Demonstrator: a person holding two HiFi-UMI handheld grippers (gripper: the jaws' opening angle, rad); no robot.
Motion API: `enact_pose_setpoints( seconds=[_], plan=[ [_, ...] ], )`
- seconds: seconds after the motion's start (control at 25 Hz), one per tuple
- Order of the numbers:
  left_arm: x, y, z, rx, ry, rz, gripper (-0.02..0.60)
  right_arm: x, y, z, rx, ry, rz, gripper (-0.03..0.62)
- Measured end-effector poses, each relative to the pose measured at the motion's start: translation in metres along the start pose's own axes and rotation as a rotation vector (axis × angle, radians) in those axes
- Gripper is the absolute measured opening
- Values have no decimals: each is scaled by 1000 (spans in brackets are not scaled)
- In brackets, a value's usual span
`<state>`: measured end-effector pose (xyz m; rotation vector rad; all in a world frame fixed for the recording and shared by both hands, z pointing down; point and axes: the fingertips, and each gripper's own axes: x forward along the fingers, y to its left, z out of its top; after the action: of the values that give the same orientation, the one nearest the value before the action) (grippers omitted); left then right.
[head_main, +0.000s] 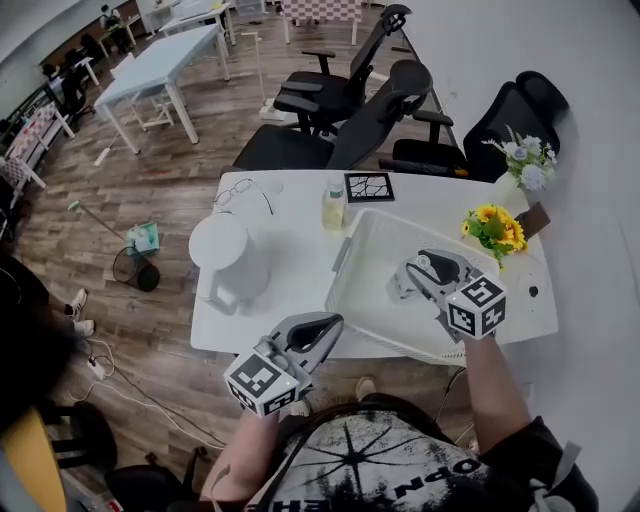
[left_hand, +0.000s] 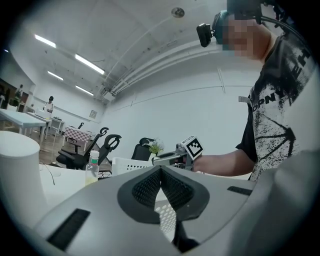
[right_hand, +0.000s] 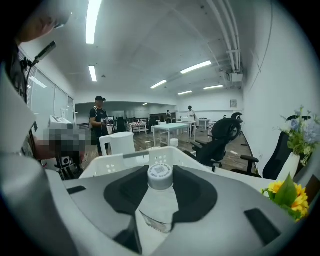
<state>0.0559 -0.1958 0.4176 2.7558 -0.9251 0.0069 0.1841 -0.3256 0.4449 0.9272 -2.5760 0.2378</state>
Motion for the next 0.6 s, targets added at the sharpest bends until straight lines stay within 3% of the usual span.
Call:
enact_pose_setpoints(
  seconds=[0.36,0.6],
  plan=[
    [-39,8,9,-11,-26,1,11,-25,34,96,-56,-210,-37,161],
    [-64,14,10,-2,-33,11,11,-35,70,151,-91,-324,0,161]
  ],
)
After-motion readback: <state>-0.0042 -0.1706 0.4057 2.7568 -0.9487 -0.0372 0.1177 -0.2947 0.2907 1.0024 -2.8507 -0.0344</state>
